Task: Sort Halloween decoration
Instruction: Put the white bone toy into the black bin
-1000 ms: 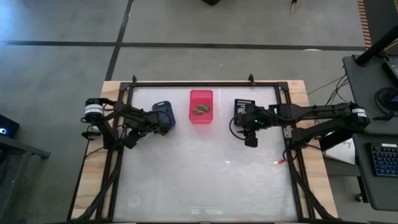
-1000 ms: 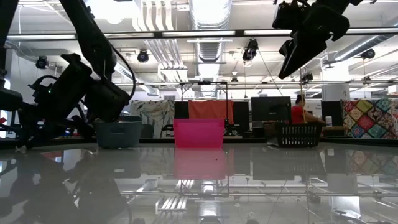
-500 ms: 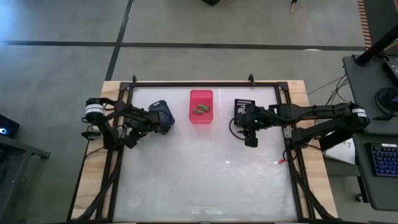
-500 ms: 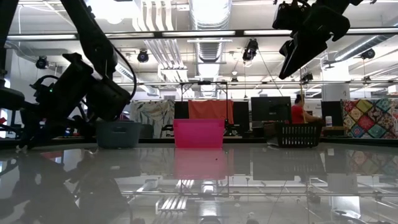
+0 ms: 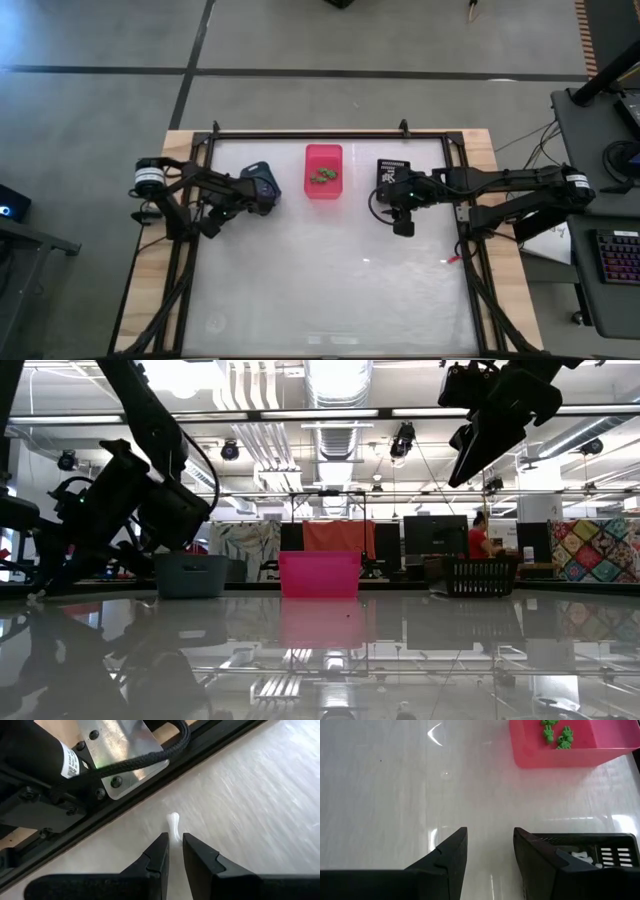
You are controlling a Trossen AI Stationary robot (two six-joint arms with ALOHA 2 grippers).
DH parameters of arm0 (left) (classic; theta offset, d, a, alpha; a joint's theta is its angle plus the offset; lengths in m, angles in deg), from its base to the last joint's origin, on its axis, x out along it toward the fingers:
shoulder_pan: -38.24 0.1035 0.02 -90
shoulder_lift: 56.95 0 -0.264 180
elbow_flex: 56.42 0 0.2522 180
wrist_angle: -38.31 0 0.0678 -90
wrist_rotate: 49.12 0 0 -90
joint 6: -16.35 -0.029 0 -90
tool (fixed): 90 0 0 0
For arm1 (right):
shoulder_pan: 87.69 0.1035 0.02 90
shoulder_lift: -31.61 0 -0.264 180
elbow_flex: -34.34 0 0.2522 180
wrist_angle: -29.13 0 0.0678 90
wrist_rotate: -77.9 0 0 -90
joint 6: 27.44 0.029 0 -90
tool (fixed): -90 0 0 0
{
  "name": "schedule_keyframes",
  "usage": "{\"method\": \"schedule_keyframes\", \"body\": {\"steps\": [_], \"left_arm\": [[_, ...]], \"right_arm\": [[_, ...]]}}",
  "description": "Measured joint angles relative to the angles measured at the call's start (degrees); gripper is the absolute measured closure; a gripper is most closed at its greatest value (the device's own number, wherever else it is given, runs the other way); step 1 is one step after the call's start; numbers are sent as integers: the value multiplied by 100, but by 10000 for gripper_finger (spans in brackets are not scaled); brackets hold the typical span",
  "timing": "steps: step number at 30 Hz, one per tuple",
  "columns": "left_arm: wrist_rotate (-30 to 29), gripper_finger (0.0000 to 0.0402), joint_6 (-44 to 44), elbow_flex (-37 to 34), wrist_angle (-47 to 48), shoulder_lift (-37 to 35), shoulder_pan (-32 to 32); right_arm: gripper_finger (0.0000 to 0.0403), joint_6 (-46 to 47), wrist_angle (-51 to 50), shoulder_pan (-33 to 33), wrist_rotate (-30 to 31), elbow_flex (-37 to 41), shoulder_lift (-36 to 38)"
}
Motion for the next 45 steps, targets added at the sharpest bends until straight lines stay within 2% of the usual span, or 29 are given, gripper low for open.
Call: {"method": "schedule_keyframes", "body": {"steps": [11, 22, 28, 37, 45], "left_arm": [[-90, 365, -22, -7, 556, -373, 116], [-243, 365, -120, -42, 281, -392, 208], [-323, 397, -276, -39, 214, -392, 206], [-364, 401, -392, -34, 186, -435, 201], [-799, 402, -479, 364, 872, -772, -13]], "right_arm": [[250, -2, 0, -1, 0, 0, 0], [250, -2, 0, 0, 0, 0, 0], [250, -4, 0, 0, 0, 0, 0], [250, -4, -2, 0, 0, 0, 0], [250, -4, 0, 0, 0, 0, 2]]}}
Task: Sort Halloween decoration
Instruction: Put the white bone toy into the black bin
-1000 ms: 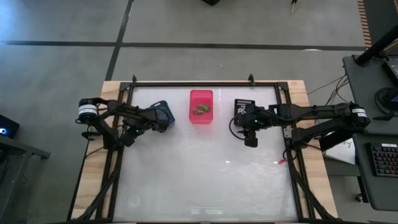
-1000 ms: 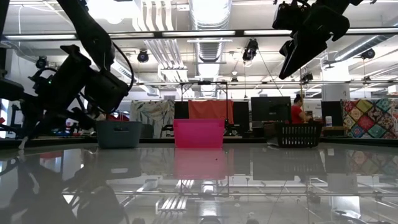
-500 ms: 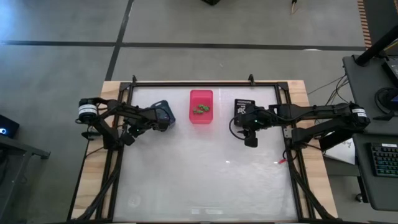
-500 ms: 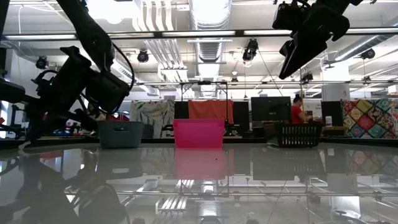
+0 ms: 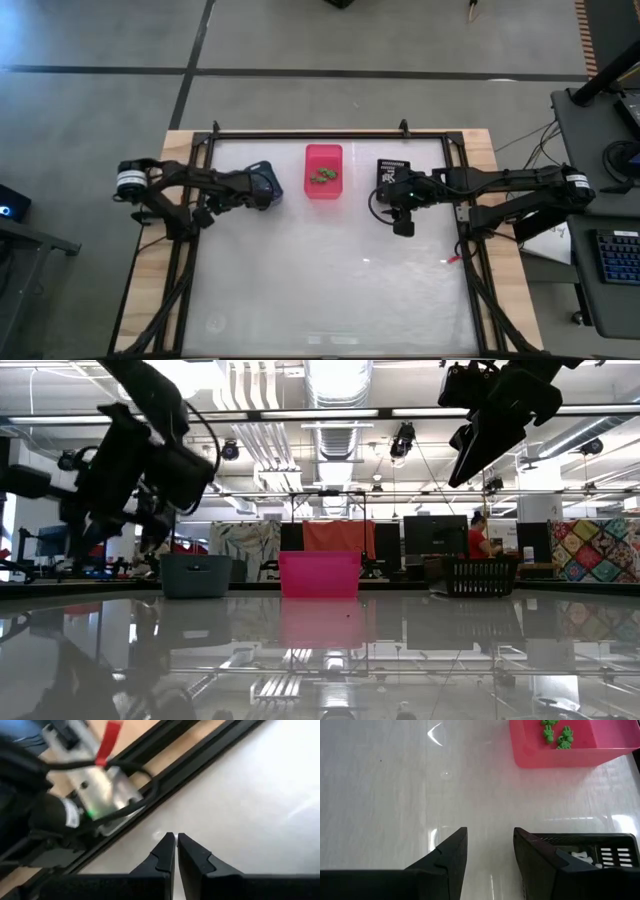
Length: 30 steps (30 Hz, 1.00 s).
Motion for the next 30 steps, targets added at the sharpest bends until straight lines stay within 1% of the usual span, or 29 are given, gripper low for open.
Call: {"method": "schedule_keyframes", "body": {"steps": [8, 11, 15, 18, 21, 24, 26, 28, 30], "left_arm": [[-806, 401, -369, 825, 833, -380, -197], [-1375, 401, -858, 1320, 788, -425, -317], [-2110, 401, -1637, 2165, 697, -317, -513], [-2665, 401, -2331, 2831, 379, -141, -708], [-3042, 401, -3602, 3466, -576, 94, -849], [-3145, 401, -5436, 4001, -2149, 453, -945], [-2968, 401, -6775, 4319, -3403, 753, -953], [-2577, 401, -7967, 4659, -4476, 1108, -914], [-2387, 401, -8596, 5051, -5081, 1511, -878]], "right_arm": [[250, 90, -27, -1, 0, 0, 0], [250, 135, -214, -2, 0, 0, 4], [250, 174, -570, 0, 0, 0, 94], [250, 287, -973, 0, 0, 0, 265], [250, 487, -1372, 0, 0, 0, 546], [250, 791, -1573, -2, 63, 2, 952], [250, 985, -1597, -2, 161, 2, 1287], [250, 1194, -1633, -2, 200, 2, 1654], [250, 1426, -1638, -2, 205, 2, 2048]]}}
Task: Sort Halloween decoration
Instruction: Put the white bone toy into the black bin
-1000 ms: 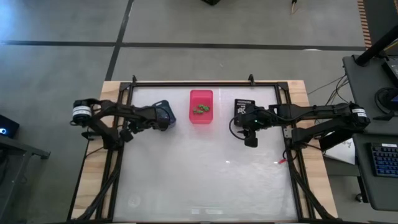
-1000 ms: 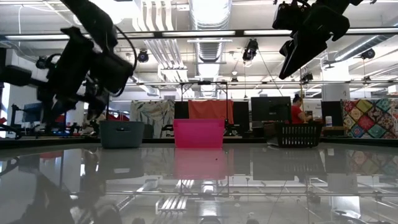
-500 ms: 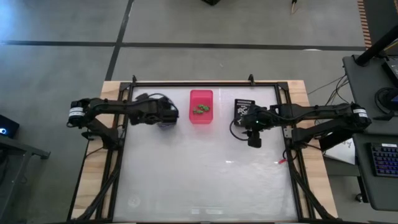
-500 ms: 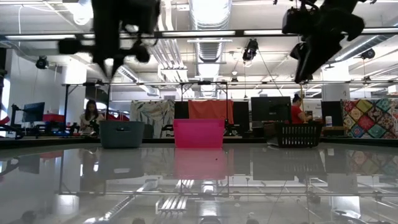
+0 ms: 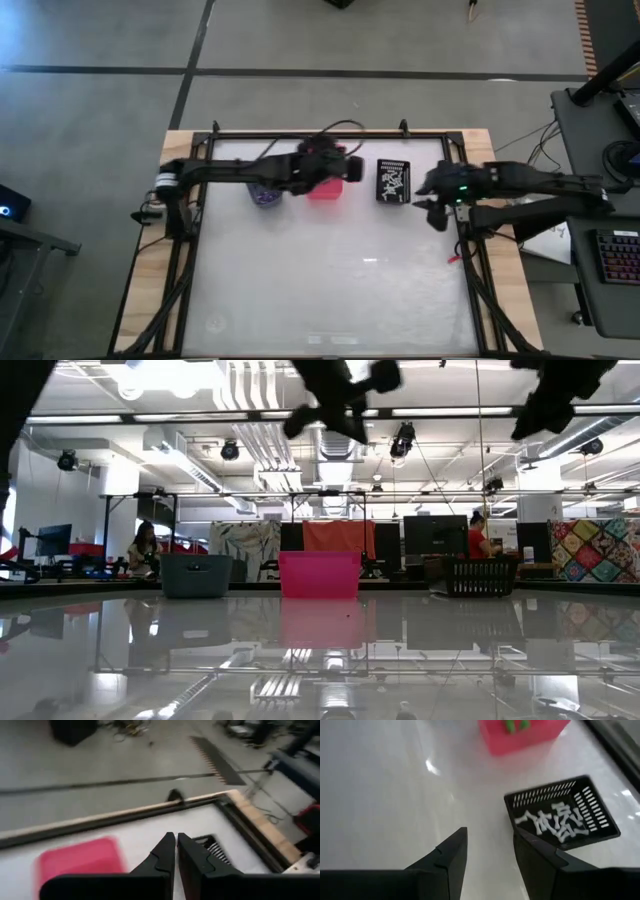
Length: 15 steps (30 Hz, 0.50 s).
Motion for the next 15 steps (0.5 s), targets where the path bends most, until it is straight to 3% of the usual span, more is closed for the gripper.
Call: {"method": "schedule_keyframes", "body": {"steps": [5, 8, 13, 15], "left_arm": [[197, 401, -816, 1231, -322, 1210, 53], [732, 401, -953, 2132, -313, 2006, 63], [1058, 401, -1017, 3784, 278, 3191, 53], [1201, 401, -1084, 3821, 79, 3381, 53]], "right_arm": [[250, 490, 238, 0, 120, 0, 843], [250, 736, 404, 0, 252, 0, 1178], [250, 1043, 555, 0, 303, -16, 1400], [250, 1095, 511, 0, 302, 0, 1331]]}}
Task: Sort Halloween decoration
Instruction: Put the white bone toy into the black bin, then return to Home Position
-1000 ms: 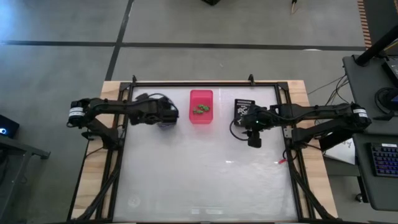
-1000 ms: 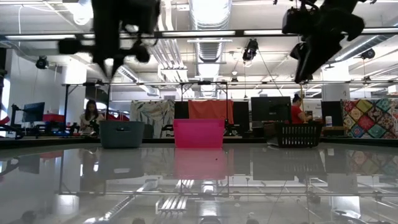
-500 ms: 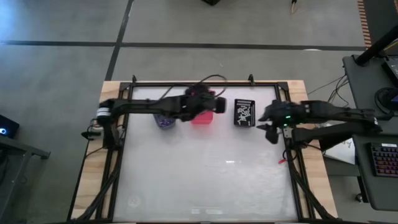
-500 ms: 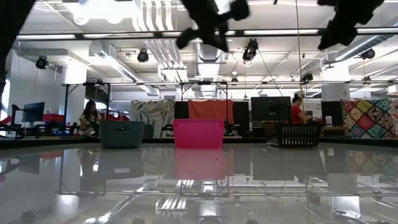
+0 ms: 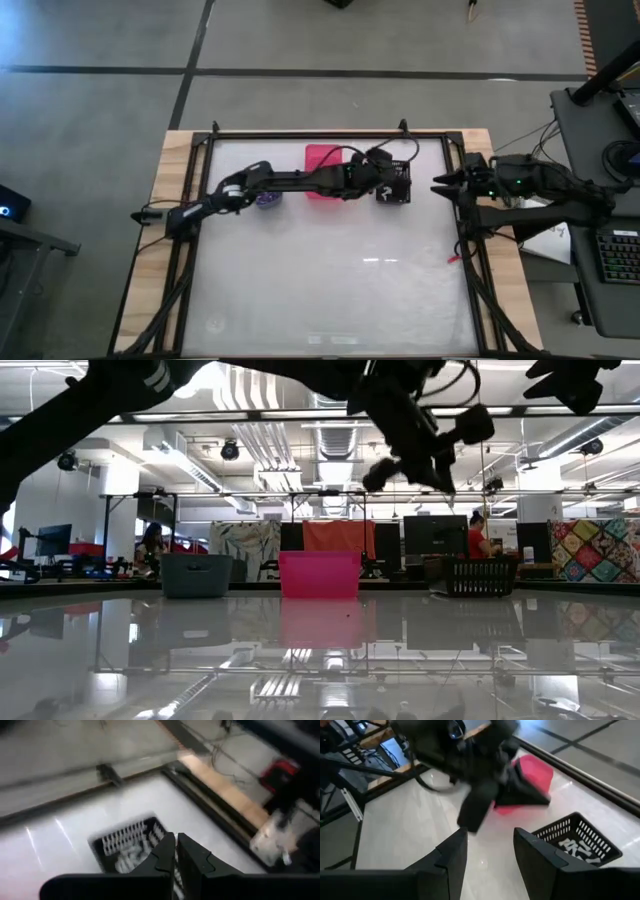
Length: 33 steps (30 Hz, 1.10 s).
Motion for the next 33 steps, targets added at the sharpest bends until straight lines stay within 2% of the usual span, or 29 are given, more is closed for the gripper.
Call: {"method": "schedule_keyframes", "body": {"steps": [4, 9, 18, 20, 22, 26, 29, 33], "left_arm": [[512, 401, 509, -725, -473, -153, 67], [560, 389, 572, -841, -516, -202, 113], [619, 296, 416, -803, -451, -191, 125], [634, 281, 227, -802, -156, -269, 118], [180, 274, -42, -802, 402, -410, -6], [-2212, 274, -612, -809, 2084, -1214, -772], [-2878, 283, -377, -809, 3581, -2274, -1374], [-3616, 297, 997, -1282, 5531, -3216, -2215]], "right_arm": [[250, 91, 8, 0, -11, 2, -158], [250, 132, 10, 0, -11, 42, -447], [250, 200, 38, 0, -11, 56, -846], [250, 199, 38, 0, -11, 60, -861], [250, 174, 43, 2, -20, 104, -862], [250, -69, 306, 16, -61, 389, -793], [250, -541, 1224, 63, -363, 805, -720], [250, -1167, 3187, 105, -1089, 1471, -686]]}}
